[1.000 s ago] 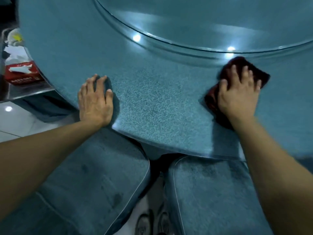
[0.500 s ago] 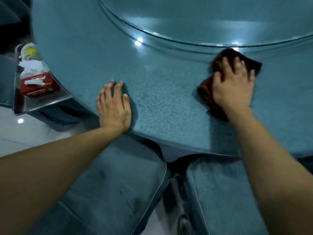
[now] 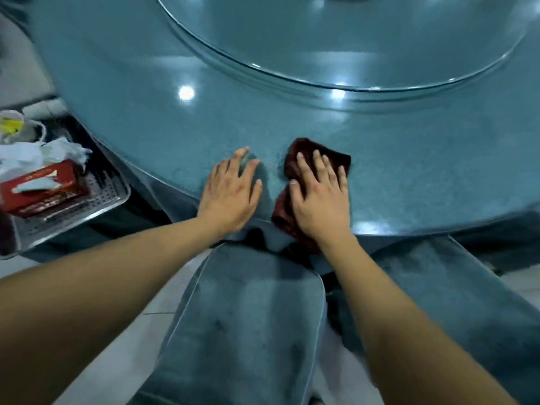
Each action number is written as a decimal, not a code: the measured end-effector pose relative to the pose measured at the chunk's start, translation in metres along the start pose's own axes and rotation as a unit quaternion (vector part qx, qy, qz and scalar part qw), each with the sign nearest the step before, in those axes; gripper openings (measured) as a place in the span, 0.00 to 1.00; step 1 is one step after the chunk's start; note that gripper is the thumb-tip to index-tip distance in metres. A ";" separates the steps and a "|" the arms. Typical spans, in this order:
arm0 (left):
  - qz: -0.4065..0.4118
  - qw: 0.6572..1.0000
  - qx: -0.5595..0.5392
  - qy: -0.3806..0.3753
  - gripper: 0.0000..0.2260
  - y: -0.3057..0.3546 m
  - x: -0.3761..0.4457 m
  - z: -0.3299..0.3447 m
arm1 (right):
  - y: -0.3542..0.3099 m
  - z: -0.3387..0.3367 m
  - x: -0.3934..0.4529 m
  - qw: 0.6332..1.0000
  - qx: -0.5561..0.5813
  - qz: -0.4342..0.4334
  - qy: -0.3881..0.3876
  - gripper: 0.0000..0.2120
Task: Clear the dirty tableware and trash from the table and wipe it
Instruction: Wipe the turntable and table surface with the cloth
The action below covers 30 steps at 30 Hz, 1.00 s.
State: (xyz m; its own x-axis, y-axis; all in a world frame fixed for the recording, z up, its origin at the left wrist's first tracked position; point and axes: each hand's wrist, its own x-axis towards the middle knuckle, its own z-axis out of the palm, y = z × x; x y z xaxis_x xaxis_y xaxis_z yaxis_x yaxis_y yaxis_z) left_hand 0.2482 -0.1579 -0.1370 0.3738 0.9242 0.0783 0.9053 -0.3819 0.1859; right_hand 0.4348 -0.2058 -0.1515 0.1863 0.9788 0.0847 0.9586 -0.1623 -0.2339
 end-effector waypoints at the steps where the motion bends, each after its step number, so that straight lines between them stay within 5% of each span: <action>1: 0.004 1.000 0.004 0.008 0.25 -0.021 0.008 -0.004 | 0.017 -0.003 -0.001 1.000 -0.004 0.000 0.004 0.28; 8: -0.036 0.999 0.032 0.007 0.27 -0.103 0.038 -0.004 | 0.157 -0.033 0.010 0.971 -0.026 0.227 0.076 0.30; 19: -0.049 0.998 0.023 -0.025 0.26 -0.097 0.039 -0.012 | 0.150 -0.032 0.013 0.969 -0.028 0.237 0.063 0.31; 30: -0.049 0.999 0.001 -0.017 0.26 -0.099 0.040 -0.013 | -0.110 0.031 0.042 1.000 0.008 0.020 0.005 0.31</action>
State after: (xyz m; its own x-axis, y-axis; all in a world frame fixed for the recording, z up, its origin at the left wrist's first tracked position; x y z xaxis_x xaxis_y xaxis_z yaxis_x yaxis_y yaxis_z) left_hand 0.1705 -0.0835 -0.1392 0.2906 0.9565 0.0269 0.9381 -0.2903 0.1892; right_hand 0.3303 -0.1431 -0.1520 0.2272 0.9701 0.0847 0.9469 -0.1998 -0.2519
